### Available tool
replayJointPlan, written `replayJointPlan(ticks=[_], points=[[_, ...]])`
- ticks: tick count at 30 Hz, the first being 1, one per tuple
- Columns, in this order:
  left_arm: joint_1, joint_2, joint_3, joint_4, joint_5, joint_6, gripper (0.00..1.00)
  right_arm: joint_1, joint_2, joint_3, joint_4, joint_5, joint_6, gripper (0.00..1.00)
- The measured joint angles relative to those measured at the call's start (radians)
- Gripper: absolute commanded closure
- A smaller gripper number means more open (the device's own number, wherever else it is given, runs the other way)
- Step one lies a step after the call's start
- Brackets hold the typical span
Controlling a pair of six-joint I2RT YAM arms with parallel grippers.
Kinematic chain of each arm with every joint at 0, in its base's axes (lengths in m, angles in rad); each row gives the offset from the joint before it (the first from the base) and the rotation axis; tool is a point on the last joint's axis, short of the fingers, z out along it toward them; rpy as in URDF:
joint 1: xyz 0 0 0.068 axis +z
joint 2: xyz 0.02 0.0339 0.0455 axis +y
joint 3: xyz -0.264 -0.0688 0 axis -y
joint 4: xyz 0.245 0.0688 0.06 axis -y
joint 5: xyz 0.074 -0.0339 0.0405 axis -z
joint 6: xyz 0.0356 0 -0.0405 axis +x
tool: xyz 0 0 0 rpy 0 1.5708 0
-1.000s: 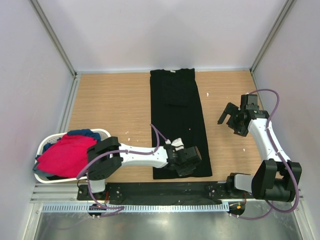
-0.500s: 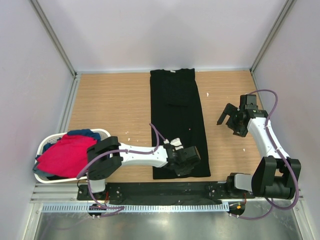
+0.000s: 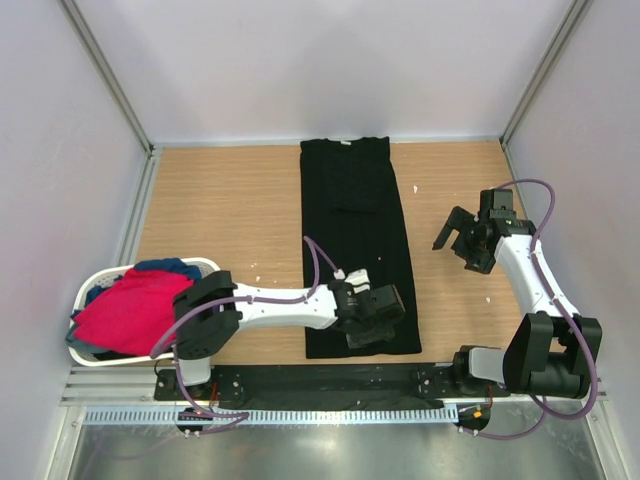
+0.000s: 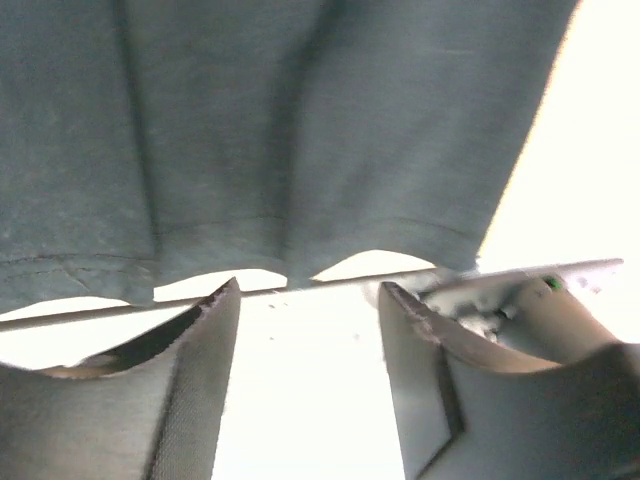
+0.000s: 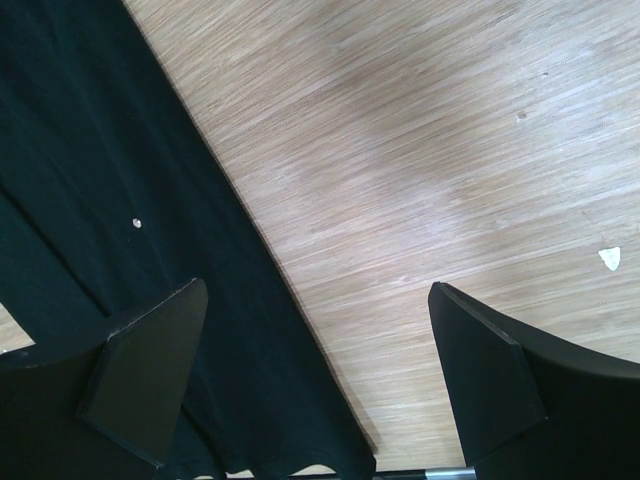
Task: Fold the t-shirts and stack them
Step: Fold the tshirt
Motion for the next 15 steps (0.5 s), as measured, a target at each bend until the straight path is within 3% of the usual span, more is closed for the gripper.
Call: replayJointPlan(ticks=[6, 10, 15], points=[[0.054, -0.077, 0.107, -0.047, -0.025, 0.176, 0.25, 0.000, 0.000, -0.002, 0.002, -0.009, 0.000, 0.00], [0.173, -0.136, 0.171, -0.024, -0.013, 0.323, 0.28, 0.000, -0.012, -0.021, 0.006, -0.015, 0.000, 0.00], [0.352, -0.068, 0.288, 0.008, 0.009, 0.450, 0.34, 0.000, -0.051, -0.034, 0.006, -0.023, 0.000, 0.00]])
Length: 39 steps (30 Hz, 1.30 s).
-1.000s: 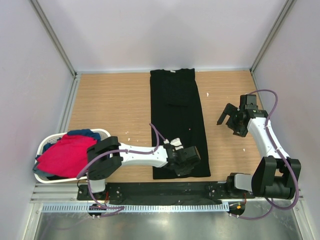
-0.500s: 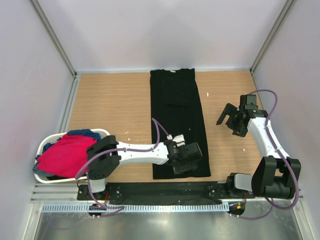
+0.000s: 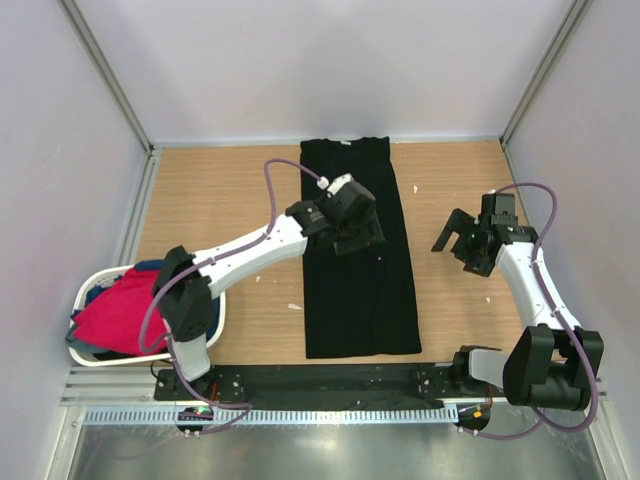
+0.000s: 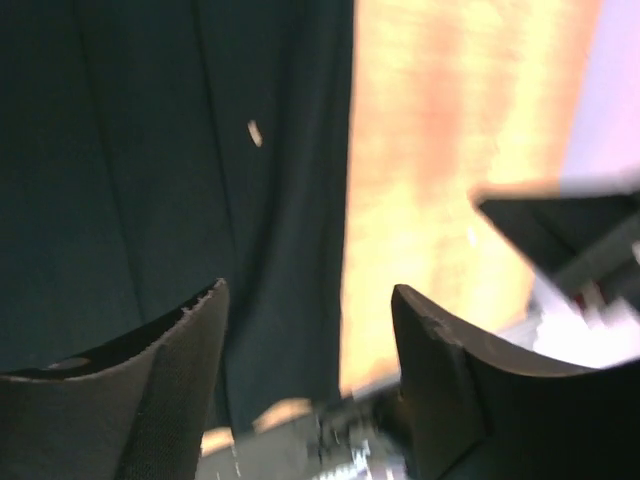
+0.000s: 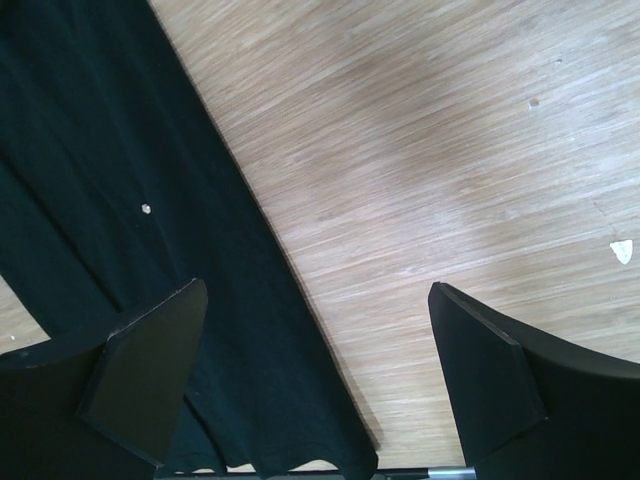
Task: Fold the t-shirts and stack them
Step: Fold the tshirt
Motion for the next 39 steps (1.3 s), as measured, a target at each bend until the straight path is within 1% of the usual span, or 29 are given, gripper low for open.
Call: replayJointPlan(ticks=[3, 5, 8, 12, 15, 18, 23, 26, 27, 30, 33, 39], points=[[0.057, 0.097, 0.057, 0.014, 0.012, 0.038, 0.38, 0.000, -0.016, 0.000, 0.003, -0.011, 0.000, 0.00], [0.072, 0.162, 0.074, 0.021, 0.023, 0.056, 0.40, 0.000, -0.016, -0.002, 0.007, -0.019, 0.000, 0.00], [0.080, 0.264, 0.108, 0.023, 0.047, 0.074, 0.44, 0.000, -0.015, -0.015, 0.011, -0.038, 0.000, 0.00], [0.086, 0.397, 0.188, 0.021, 0.068, 0.094, 0.50, 0.000, -0.016, -0.042, 0.014, -0.045, 0.000, 0.00], [0.091, 0.455, 0.243, 0.020, 0.070, 0.108, 0.54, 0.000, -0.016, -0.060, 0.013, -0.049, 0.000, 0.00], [0.103, 0.478, 0.283, 0.022, 0.069, 0.109, 0.58, 0.000, -0.017, -0.063, 0.014, -0.056, 0.000, 0.00], [0.145, 0.479, 0.296, 0.022, 0.062, 0.108, 0.64, 0.000, -0.017, -0.063, 0.014, -0.057, 0.000, 0.00], [0.170, 0.485, 0.307, 0.025, 0.061, 0.112, 0.69, 0.000, -0.017, -0.063, 0.015, -0.061, 0.000, 0.00], [0.179, 0.491, 0.318, 0.026, 0.062, 0.116, 0.72, 0.000, -0.016, -0.063, 0.015, -0.063, 0.000, 0.00], [0.200, 0.517, 0.355, 0.037, 0.065, 0.133, 0.75, 0.000, -0.016, -0.066, 0.017, -0.063, -0.001, 0.00], [0.214, 0.545, 0.387, 0.044, 0.068, 0.141, 0.75, 0.000, -0.010, -0.071, 0.020, -0.063, -0.001, 0.00], [0.222, 0.588, 0.409, 0.043, 0.070, 0.158, 0.76, 0.000, -0.003, -0.074, 0.022, -0.063, 0.000, 0.00]])
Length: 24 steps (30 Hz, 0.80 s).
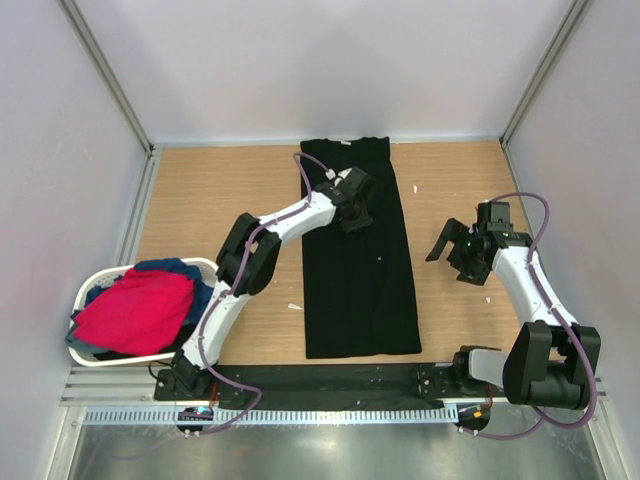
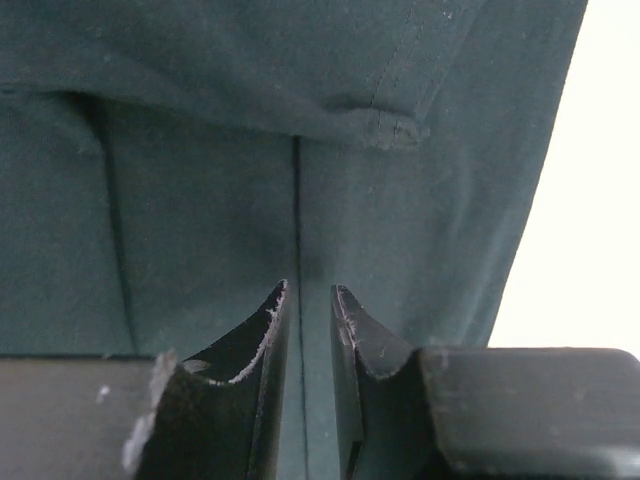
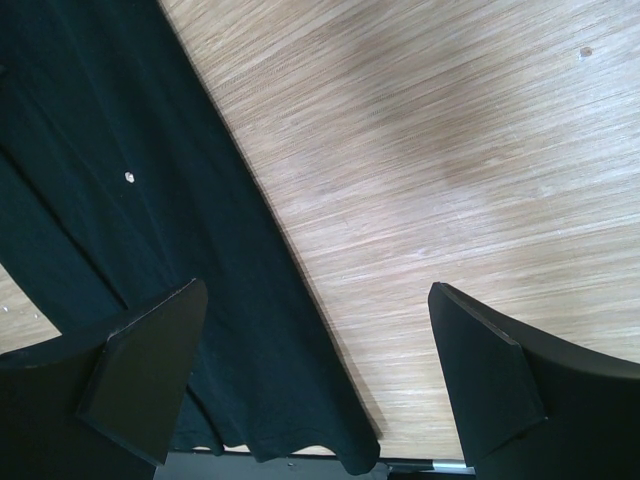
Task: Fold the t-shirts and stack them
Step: Fold the tshirt
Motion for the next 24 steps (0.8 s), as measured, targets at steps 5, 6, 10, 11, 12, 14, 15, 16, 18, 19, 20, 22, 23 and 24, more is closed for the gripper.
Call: replayJointPlan(ticks=[5, 6, 10, 11, 12, 14, 15, 16, 18, 19, 20, 22, 23, 24], points=[[0.001, 0.044, 0.040, 0.000, 0.003, 0.002, 0.81, 0.000, 0.005, 0.000, 0.001, 0.000, 0.000, 0.00], [0.001, 0.049, 0.045, 0.000, 0.005, 0.002, 0.82, 0.000, 0.007, 0.000, 0.001, 0.000, 0.000, 0.00], [0.002, 0.051, 0.058, 0.000, 0.008, 0.002, 0.87, 0.000, 0.018, 0.000, 0.001, 0.000, 0.000, 0.00], [0.002, 0.051, 0.059, 0.000, 0.008, 0.002, 0.90, 0.000, 0.020, 0.000, 0.001, 0.000, 0.000, 0.00], [0.002, 0.051, 0.059, 0.000, 0.008, 0.002, 0.92, 0.000, 0.024, 0.000, 0.001, 0.000, 0.000, 0.00], [0.002, 0.053, 0.059, -0.001, 0.009, 0.002, 0.95, 0.000, 0.028, 0.000, 0.001, 0.000, 0.000, 0.00], [0.002, 0.055, 0.059, -0.001, 0.009, 0.002, 0.96, 0.000, 0.029, 0.000, 0.002, 0.000, 0.000, 0.00], [0.002, 0.056, 0.059, -0.002, 0.008, 0.002, 0.98, 0.000, 0.030, 0.000, 0.002, 0.000, 0.000, 0.00], [0.005, 0.058, 0.061, -0.007, 0.008, 0.002, 1.00, 0.000, 0.033, 0.000, 0.002, 0.000, 0.000, 0.00], [0.007, 0.062, 0.068, -0.012, 0.009, 0.003, 1.00, 0.000, 0.033, 0.000, 0.002, 0.000, 0.000, 0.00], [0.008, 0.064, 0.074, -0.014, 0.009, 0.003, 1.00, 0.000, 0.033, 0.000, 0.002, 0.000, 0.000, 0.00], [0.010, 0.066, 0.079, -0.019, 0.011, 0.008, 1.00, 0.000, 0.033, 0.000, 0.002, 0.000, 0.000, 0.00], [0.011, 0.066, 0.081, -0.022, 0.012, 0.011, 1.00, 0.000, 0.033, 0.000, 0.002, 0.000, 0.000, 0.00], [0.012, 0.066, 0.082, -0.023, 0.012, 0.016, 1.00, 0.000, 0.033, 0.000, 0.002, 0.000, 0.000, 0.00]])
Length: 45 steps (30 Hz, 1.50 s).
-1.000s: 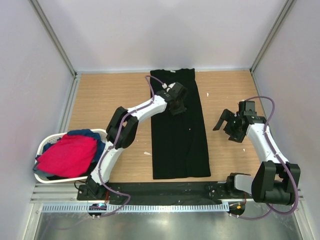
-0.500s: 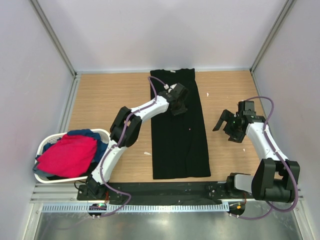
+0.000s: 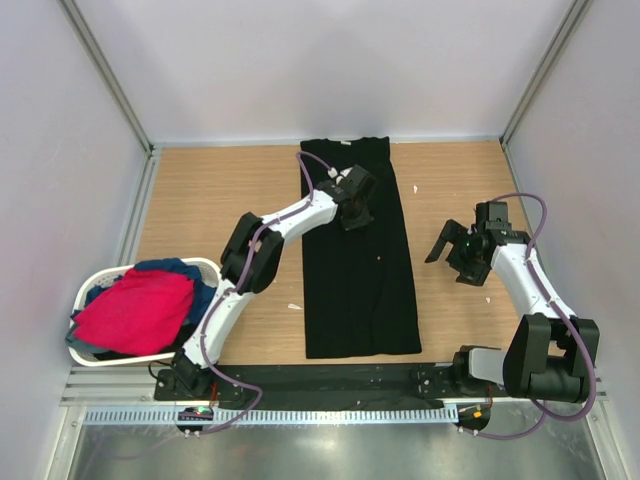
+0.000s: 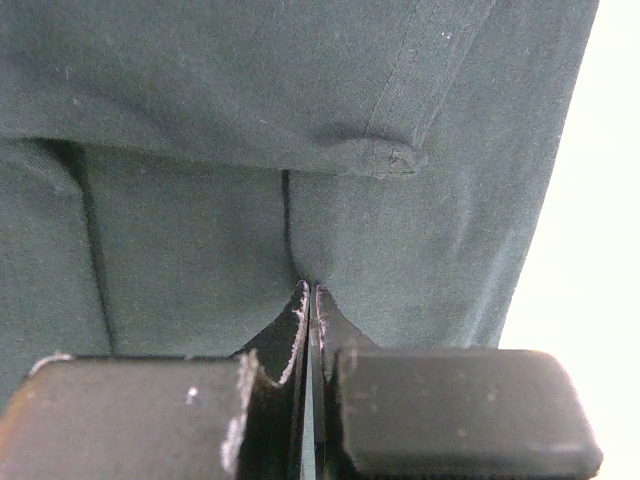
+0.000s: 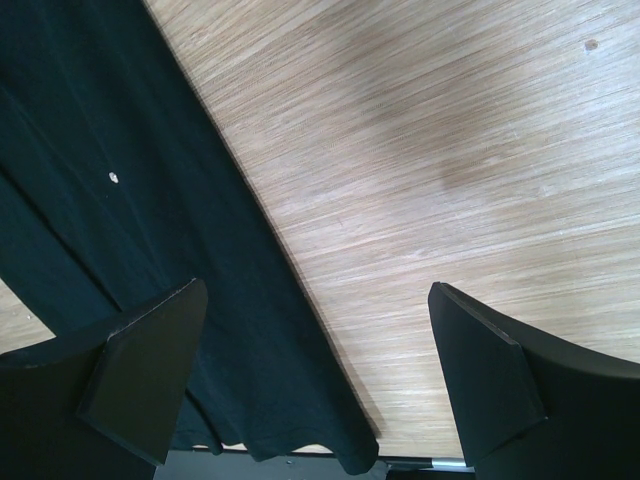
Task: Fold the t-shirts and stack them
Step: Fold the tshirt
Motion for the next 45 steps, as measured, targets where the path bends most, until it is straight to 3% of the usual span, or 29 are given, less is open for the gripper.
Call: replayJointPlan(ticks=[16, 18, 20, 22, 27, 31, 36, 40, 45], points=[[0.045, 0.000, 0.041, -0.033, 0.042, 0.087, 1.00, 0.000, 0.019, 0.000, 0.007, 0.000, 0.000, 0.00], [0.045, 0.000, 0.057, -0.038, 0.044, 0.097, 0.94, 0.000, 0.019, 0.000, 0.008, 0.000, 0.000, 0.00], [0.045, 0.000, 0.072, -0.047, 0.045, 0.113, 0.73, 0.000, 0.019, 0.000, 0.008, -0.001, 0.000, 0.00], [0.045, 0.000, 0.086, -0.061, 0.049, 0.129, 0.63, 0.000, 0.019, -0.001, 0.009, -0.005, -0.001, 0.00], [0.042, -0.011, 0.077, -0.083, 0.071, 0.165, 0.61, 0.004, 0.014, -0.008, 0.010, -0.020, -0.004, 0.00], [0.027, -0.123, -0.098, -0.092, 0.077, 0.173, 0.62, 0.044, -0.028, -0.024, 0.010, -0.029, 0.001, 0.05], [-0.034, -0.411, -0.417, -0.063, 0.078, 0.138, 0.62, 0.202, -0.067, -0.058, 0.018, -0.021, 0.029, 0.12], [-0.108, -0.627, -0.626, 0.006, 0.092, 0.048, 0.70, 0.314, -0.067, -0.113, 0.021, -0.005, 0.062, 0.29], [-0.207, -0.704, -0.766, 0.085, 0.089, -0.085, 0.69, 0.331, -0.068, -0.129, 0.009, 0.004, 0.105, 0.29]])
